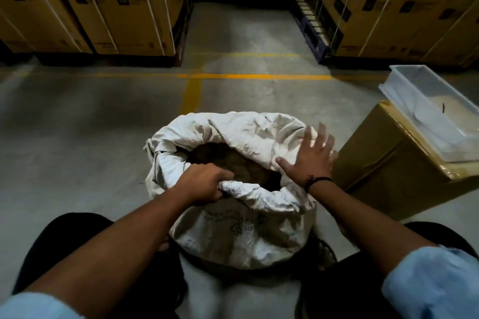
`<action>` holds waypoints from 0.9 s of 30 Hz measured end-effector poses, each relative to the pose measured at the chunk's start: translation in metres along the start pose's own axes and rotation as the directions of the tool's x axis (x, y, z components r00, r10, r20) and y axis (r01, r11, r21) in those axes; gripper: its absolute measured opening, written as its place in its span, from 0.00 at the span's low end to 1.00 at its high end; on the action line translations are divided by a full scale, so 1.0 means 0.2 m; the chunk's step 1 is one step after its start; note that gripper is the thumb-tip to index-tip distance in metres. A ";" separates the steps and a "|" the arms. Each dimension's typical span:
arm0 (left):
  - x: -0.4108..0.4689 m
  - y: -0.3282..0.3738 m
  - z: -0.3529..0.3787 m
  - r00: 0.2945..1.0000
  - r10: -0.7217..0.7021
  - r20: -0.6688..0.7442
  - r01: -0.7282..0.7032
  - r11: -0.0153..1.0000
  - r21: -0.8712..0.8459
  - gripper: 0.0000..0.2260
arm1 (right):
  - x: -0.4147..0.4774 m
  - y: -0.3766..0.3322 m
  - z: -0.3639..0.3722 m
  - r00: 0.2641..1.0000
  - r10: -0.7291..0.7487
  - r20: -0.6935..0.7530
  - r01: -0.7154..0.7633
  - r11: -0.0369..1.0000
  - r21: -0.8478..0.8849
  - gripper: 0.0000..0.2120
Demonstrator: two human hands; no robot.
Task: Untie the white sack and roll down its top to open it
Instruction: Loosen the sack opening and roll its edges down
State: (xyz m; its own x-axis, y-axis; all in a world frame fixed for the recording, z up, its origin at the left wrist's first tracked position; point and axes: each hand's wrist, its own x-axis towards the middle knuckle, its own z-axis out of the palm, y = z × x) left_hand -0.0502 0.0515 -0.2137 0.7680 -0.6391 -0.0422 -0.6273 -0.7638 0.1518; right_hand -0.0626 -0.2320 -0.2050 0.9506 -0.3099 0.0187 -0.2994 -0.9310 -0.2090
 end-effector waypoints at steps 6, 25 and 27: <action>-0.14 0.08 0.11 0.940 0.328 -0.095 -0.325 0.944 0.047 0.12 | 0.09 0.08 0.13 0.955 0.170 0.244 -0.241 0.924 0.297 0.70; -0.10 0.35 0.02 0.995 0.066 0.075 -0.077 0.986 0.151 0.35 | 0.14 -0.01 -0.07 0.995 -0.044 -0.089 0.063 0.971 0.232 0.33; 0.01 0.31 -0.06 0.982 0.066 -0.177 -0.048 0.993 0.106 0.26 | 0.11 -0.05 -0.06 0.995 -0.067 -0.078 0.091 0.930 0.355 0.32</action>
State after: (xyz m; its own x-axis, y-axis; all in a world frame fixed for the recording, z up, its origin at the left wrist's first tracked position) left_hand -0.0865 0.0047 -0.1916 0.7354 -0.6622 0.1438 -0.6736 -0.7376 0.0477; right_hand -0.0391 -0.2317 -0.1900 0.9592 -0.2607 0.1090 -0.1631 -0.8258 -0.5399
